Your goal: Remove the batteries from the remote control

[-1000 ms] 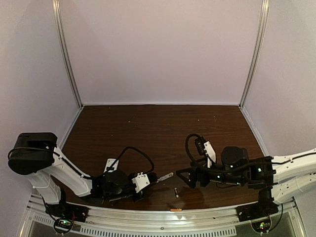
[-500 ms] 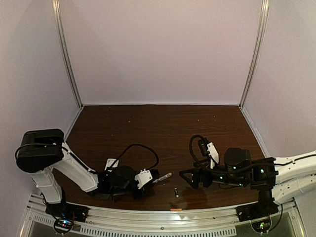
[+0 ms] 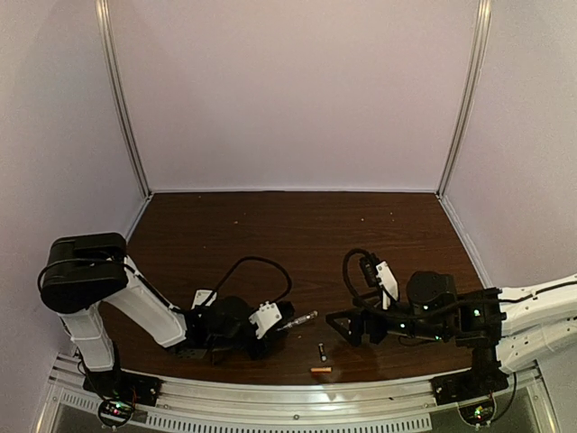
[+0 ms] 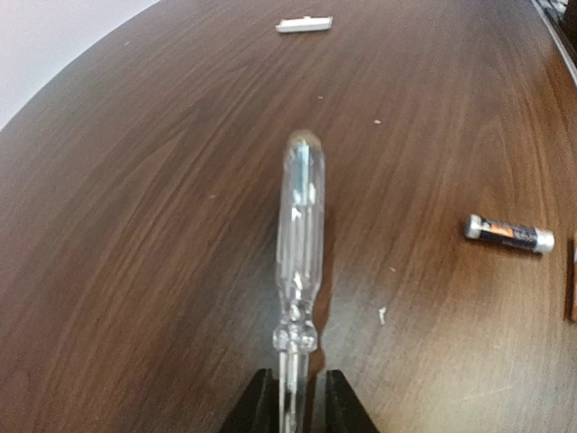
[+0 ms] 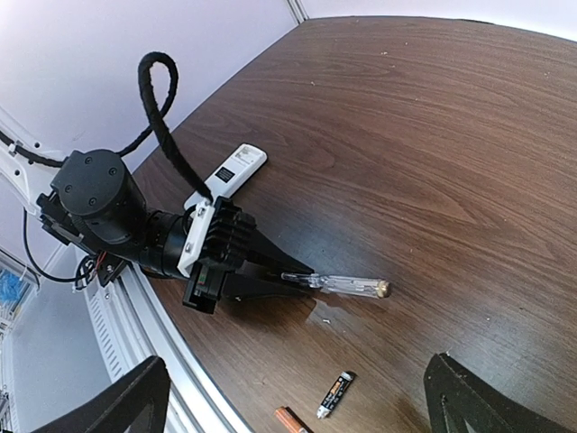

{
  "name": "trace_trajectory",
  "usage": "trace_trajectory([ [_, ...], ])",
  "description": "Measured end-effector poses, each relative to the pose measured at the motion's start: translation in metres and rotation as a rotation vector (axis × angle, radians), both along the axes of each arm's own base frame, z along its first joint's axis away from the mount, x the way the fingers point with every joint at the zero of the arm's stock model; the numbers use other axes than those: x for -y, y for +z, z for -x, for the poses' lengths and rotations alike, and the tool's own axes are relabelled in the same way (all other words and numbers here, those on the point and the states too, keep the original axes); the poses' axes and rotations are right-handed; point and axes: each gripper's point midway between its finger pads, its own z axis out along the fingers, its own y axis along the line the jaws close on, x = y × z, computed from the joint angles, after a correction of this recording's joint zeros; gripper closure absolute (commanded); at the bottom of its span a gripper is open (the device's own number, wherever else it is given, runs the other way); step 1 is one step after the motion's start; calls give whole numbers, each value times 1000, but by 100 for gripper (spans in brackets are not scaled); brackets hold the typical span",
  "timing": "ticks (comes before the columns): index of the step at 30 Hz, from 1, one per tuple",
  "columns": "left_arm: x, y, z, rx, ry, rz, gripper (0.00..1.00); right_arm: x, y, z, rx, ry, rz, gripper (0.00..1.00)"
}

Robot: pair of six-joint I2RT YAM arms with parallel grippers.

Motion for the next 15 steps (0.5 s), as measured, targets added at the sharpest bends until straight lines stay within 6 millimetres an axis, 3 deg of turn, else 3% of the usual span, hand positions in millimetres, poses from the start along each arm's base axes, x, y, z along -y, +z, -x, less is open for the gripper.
trace_trajectory([
  [4, -2, 1, -5, -1, 33, 6, 53, 0, -2, 0, -3, 1, 7, 0],
  [15, -7, 3, -9, -8, 70, -3, 45, -1, -4, 1, -6, 7, 11, 0],
])
